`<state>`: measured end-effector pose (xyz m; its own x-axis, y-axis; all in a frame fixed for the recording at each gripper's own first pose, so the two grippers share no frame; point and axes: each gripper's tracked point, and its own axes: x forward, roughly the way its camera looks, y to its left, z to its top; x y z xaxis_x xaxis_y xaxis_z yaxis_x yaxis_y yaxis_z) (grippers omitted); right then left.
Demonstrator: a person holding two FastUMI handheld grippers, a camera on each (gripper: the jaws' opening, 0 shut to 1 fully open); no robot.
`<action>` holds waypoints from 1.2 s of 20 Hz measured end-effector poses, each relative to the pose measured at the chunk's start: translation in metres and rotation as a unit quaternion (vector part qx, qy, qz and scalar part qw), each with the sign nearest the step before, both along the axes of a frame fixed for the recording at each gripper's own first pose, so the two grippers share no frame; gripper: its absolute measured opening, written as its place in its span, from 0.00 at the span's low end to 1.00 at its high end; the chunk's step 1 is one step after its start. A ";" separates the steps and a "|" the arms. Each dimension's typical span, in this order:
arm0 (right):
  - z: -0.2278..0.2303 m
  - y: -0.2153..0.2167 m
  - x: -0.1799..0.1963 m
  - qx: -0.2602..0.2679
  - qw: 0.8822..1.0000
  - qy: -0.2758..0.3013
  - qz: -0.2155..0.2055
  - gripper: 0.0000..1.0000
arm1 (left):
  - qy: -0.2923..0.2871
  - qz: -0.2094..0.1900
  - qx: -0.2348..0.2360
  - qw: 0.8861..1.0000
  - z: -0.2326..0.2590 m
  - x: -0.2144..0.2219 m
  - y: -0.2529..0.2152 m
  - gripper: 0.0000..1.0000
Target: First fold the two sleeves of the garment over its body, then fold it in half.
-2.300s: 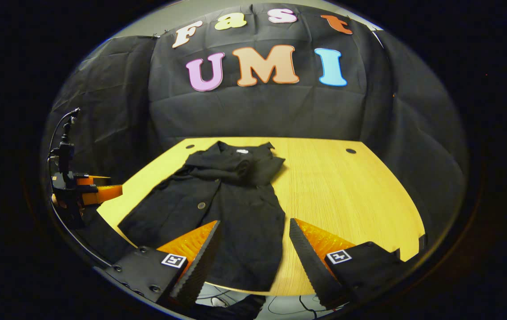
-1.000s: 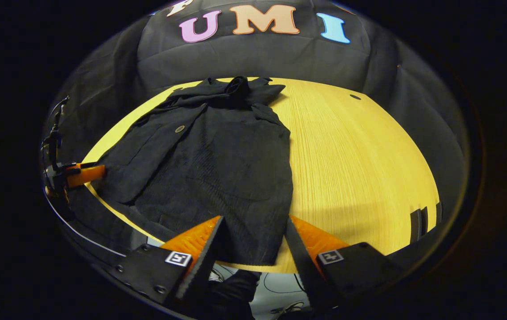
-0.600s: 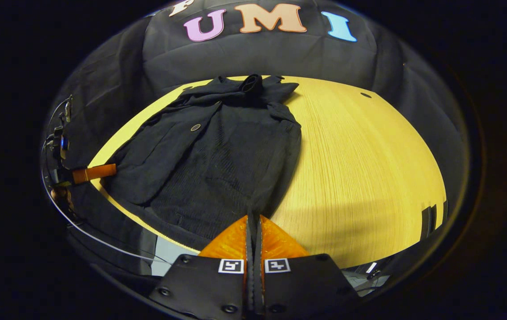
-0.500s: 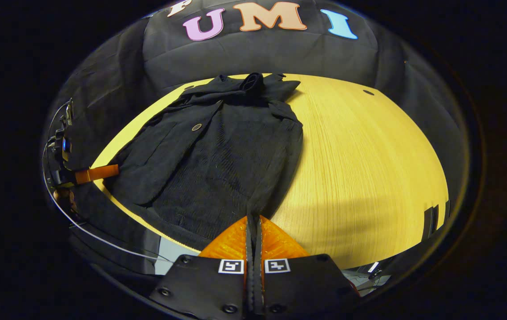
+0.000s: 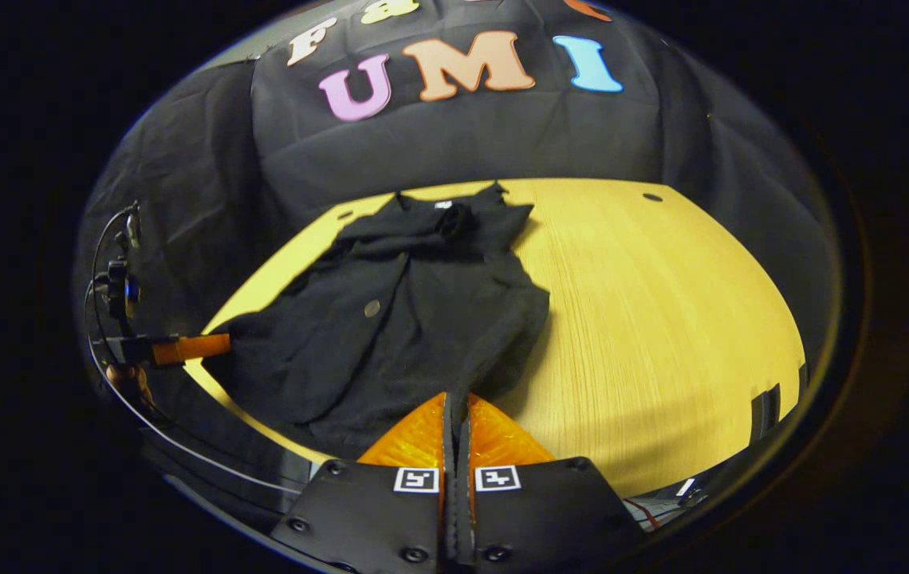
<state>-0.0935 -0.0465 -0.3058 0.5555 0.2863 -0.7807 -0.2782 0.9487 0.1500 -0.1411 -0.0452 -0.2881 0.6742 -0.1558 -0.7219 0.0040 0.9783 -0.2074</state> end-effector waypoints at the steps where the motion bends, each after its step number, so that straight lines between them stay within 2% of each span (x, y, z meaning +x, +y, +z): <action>1: 0.013 0.002 0.010 0.006 1.000 -0.015 -0.003 0.02 | -0.011 -0.002 0.001 1.000 0.012 0.011 0.000 0.00; 7: 0.068 0.008 0.072 0.033 0.998 -0.058 -0.001 0.02 | -0.065 -0.014 0.028 0.997 0.074 0.077 0.009 0.00; 14: 0.106 0.020 0.153 0.050 0.995 -0.084 0.010 0.02 | -0.070 0.001 0.032 0.997 0.093 0.158 0.015 0.00; 18: 0.113 0.024 0.201 0.043 0.994 -0.096 0.022 0.02 | -0.085 -0.001 0.036 0.996 0.104 0.207 0.016 0.00; 24: 0.099 0.026 0.276 0.039 0.995 -0.088 0.023 0.02 | -0.074 -0.015 0.057 0.995 0.084 0.276 0.013 0.00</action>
<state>0.1825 -0.0209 -0.2068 0.6664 0.3709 -0.6468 -0.3500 0.9216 0.1680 0.1352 -0.0320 -0.2037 0.7709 -0.0996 -0.6291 0.0558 0.9945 -0.0890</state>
